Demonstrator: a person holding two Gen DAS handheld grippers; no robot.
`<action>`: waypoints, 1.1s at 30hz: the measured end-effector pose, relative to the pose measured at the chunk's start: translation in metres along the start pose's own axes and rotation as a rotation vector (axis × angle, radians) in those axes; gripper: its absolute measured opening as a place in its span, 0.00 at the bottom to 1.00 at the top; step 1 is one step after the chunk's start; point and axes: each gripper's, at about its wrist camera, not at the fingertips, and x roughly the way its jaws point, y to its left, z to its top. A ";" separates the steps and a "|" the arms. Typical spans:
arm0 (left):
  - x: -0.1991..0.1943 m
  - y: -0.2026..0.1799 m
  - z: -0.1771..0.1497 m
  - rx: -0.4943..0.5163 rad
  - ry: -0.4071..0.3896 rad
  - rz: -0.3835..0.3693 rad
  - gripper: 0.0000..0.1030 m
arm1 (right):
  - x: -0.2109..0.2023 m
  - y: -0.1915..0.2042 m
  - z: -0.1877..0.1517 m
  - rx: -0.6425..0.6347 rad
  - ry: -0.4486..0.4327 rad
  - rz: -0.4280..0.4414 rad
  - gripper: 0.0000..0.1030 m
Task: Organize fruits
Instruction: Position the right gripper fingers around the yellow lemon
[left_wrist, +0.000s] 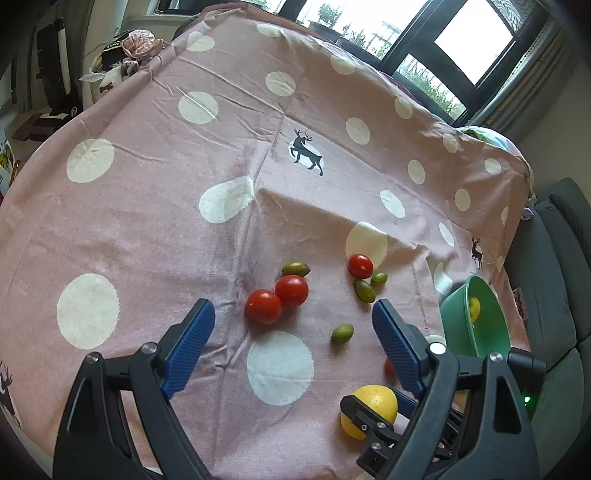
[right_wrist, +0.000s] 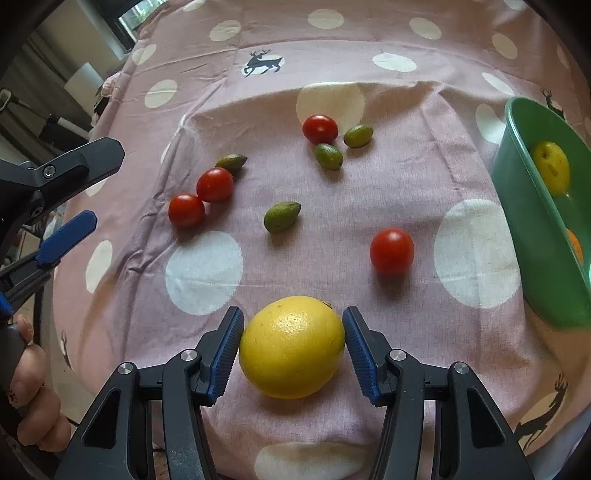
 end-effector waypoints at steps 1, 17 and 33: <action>-0.001 0.001 0.000 0.000 -0.001 0.001 0.85 | 0.001 0.000 0.001 0.006 -0.004 -0.002 0.55; 0.005 0.027 0.001 0.003 0.028 0.092 0.85 | 0.008 0.009 0.043 0.113 -0.112 0.102 0.50; 0.030 -0.016 -0.019 0.112 0.144 -0.051 0.75 | -0.010 -0.044 0.042 0.329 -0.180 0.231 0.50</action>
